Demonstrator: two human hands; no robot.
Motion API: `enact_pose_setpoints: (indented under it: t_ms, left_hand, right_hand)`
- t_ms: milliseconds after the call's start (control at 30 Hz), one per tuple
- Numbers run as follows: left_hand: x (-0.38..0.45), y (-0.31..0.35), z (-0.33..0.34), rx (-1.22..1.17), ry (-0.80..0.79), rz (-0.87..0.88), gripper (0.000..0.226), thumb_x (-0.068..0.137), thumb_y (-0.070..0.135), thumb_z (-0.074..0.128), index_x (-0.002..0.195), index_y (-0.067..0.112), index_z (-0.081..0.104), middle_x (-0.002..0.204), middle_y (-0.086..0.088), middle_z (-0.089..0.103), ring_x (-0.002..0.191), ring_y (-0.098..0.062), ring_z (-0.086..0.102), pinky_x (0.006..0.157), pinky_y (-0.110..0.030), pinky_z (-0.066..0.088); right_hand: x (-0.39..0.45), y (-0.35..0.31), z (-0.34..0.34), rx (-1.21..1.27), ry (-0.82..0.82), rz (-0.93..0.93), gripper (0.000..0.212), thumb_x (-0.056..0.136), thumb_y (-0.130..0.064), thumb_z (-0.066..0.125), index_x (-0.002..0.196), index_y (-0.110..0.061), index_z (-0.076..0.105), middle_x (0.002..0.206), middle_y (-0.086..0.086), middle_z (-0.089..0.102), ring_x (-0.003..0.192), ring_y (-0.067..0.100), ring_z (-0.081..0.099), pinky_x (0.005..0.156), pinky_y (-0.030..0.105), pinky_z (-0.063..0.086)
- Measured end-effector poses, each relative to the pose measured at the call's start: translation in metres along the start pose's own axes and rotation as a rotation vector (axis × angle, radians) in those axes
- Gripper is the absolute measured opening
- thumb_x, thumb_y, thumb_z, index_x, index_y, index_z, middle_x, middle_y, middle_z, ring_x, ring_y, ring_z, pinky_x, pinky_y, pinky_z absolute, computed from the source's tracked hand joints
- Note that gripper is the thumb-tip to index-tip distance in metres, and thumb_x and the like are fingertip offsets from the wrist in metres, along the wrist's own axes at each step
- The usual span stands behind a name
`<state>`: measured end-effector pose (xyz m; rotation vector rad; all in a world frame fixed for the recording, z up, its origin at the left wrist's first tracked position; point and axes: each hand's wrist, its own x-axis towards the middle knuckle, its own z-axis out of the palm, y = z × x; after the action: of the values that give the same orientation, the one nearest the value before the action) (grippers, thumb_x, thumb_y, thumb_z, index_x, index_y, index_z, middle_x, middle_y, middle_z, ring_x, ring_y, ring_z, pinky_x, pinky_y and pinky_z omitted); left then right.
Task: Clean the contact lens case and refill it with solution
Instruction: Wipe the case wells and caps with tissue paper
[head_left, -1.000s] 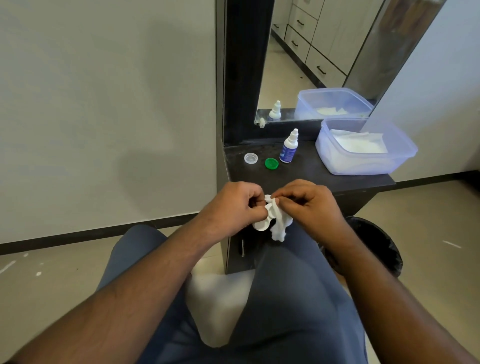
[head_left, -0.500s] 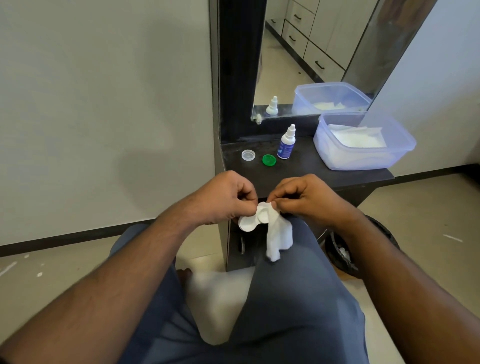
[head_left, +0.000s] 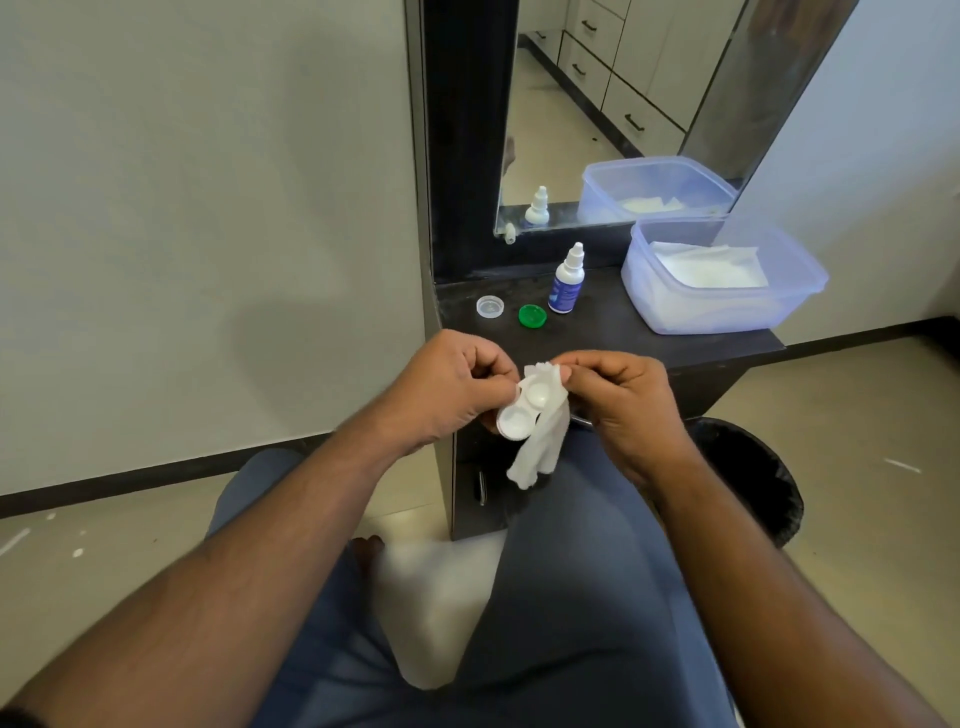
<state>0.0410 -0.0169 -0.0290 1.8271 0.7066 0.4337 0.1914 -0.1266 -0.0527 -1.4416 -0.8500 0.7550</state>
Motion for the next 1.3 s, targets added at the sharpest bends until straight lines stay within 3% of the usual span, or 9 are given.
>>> enact_pose_setpoints:
  t_ms: [233, 433, 533, 733, 867, 933, 1000, 1133, 1300]
  left_hand:
    - [0.003, -0.002, 0.023, -0.312, 0.271, -0.020, 0.005, 0.083, -0.006, 0.063, 0.081, -0.010, 0.066, 0.070, -0.018, 0.068, 0.057, -0.018, 0.065, 0.054, -0.027, 0.056]
    - [0.005, -0.010, 0.039, -0.313, 0.514, 0.007, 0.006, 0.081, 0.001, 0.066, 0.077, 0.004, 0.070, 0.073, -0.009, 0.070, 0.070, -0.025, 0.069, 0.064, -0.041, 0.061]
    - [0.007, -0.009, 0.039, -0.498, 0.582, -0.029, 0.007, 0.083, -0.001, 0.065, 0.079, 0.003, 0.068, 0.077, -0.010, 0.071, 0.074, -0.027, 0.071, 0.069, -0.045, 0.061]
    - [0.022, -0.003, 0.029, -0.460, 0.386, -0.017, 0.009, 0.083, 0.000, 0.059, 0.075, 0.001, 0.063, 0.082, -0.020, 0.063, 0.074, -0.025, 0.062, 0.073, -0.052, 0.058]
    - [0.031, -0.001, 0.025, -0.317, 0.345, 0.162, 0.005, 0.082, 0.001, 0.066, 0.079, 0.004, 0.069, 0.082, -0.006, 0.067, 0.076, -0.014, 0.062, 0.073, -0.035, 0.055]
    - [0.036, -0.003, 0.022, -0.194, 0.342, 0.313, 0.007, 0.079, -0.001, 0.071, 0.082, 0.005, 0.072, 0.090, -0.008, 0.064, 0.078, -0.005, 0.061, 0.071, -0.022, 0.052]
    - [0.040, -0.007, 0.017, -0.065, 0.308, 0.419, 0.009, 0.078, -0.001, 0.073, 0.085, 0.005, 0.073, 0.091, -0.007, 0.061, 0.076, -0.002, 0.059, 0.066, -0.015, 0.049]
    - [0.046, -0.018, 0.007, 0.134, 0.221, 0.482, 0.012, 0.077, 0.005, 0.074, 0.089, 0.007, 0.075, 0.080, -0.001, 0.069, 0.070, -0.012, 0.062, 0.063, -0.023, 0.051]
    - [0.054, -0.022, -0.006, 0.283, 0.096, 0.562, 0.013, 0.080, 0.008, 0.072, 0.093, 0.012, 0.074, 0.075, 0.015, 0.064, 0.065, -0.005, 0.059, 0.063, -0.013, 0.044]
  right_hand:
    - [-0.012, 0.011, 0.028, 0.249, 0.330, -0.037, 0.013, 0.084, -0.004, 0.067, 0.095, -0.005, 0.074, 0.092, 0.010, 0.075, 0.090, 0.027, 0.070, 0.080, 0.035, 0.056]
    - [-0.017, 0.010, 0.030, 0.151, 0.355, -0.043, 0.013, 0.083, -0.003, 0.068, 0.094, -0.008, 0.074, 0.089, 0.004, 0.075, 0.083, 0.017, 0.071, 0.069, 0.022, 0.055]
    - [-0.015, 0.013, 0.024, 0.051, 0.316, -0.022, 0.015, 0.083, -0.003, 0.068, 0.092, -0.013, 0.074, 0.087, 0.000, 0.075, 0.082, 0.013, 0.071, 0.069, 0.021, 0.054]
    - [-0.007, 0.008, 0.029, 0.334, 0.381, 0.201, 0.011, 0.091, -0.008, 0.060, 0.090, -0.011, 0.070, 0.089, 0.010, 0.071, 0.078, 0.018, 0.063, 0.066, 0.030, 0.051]
    - [0.000, -0.004, 0.029, 0.793, 0.235, 0.488, 0.027, 0.096, -0.016, 0.050, 0.119, -0.007, 0.060, 0.112, 0.018, 0.068, 0.100, 0.030, 0.066, 0.083, 0.043, 0.057]
    - [0.002, -0.007, 0.027, 0.918, 0.178, 0.563, 0.032, 0.097, -0.021, 0.049, 0.123, -0.006, 0.059, 0.109, 0.016, 0.069, 0.094, 0.028, 0.069, 0.080, 0.042, 0.058]
    - [0.006, -0.006, 0.024, 0.938, 0.161, 0.577, 0.034, 0.098, -0.022, 0.046, 0.124, -0.005, 0.059, 0.103, 0.015, 0.071, 0.086, 0.026, 0.071, 0.079, 0.042, 0.057]
    - [0.014, -0.006, 0.017, 0.924, 0.181, 0.524, 0.034, 0.098, -0.017, 0.045, 0.129, -0.005, 0.054, 0.108, 0.017, 0.068, 0.078, 0.025, 0.072, 0.067, 0.039, 0.061]
    - [0.024, -0.002, 0.017, 0.785, 0.204, 0.447, 0.029, 0.097, -0.007, 0.048, 0.124, 0.001, 0.052, 0.112, 0.025, 0.066, 0.088, 0.030, 0.069, 0.078, 0.042, 0.059]
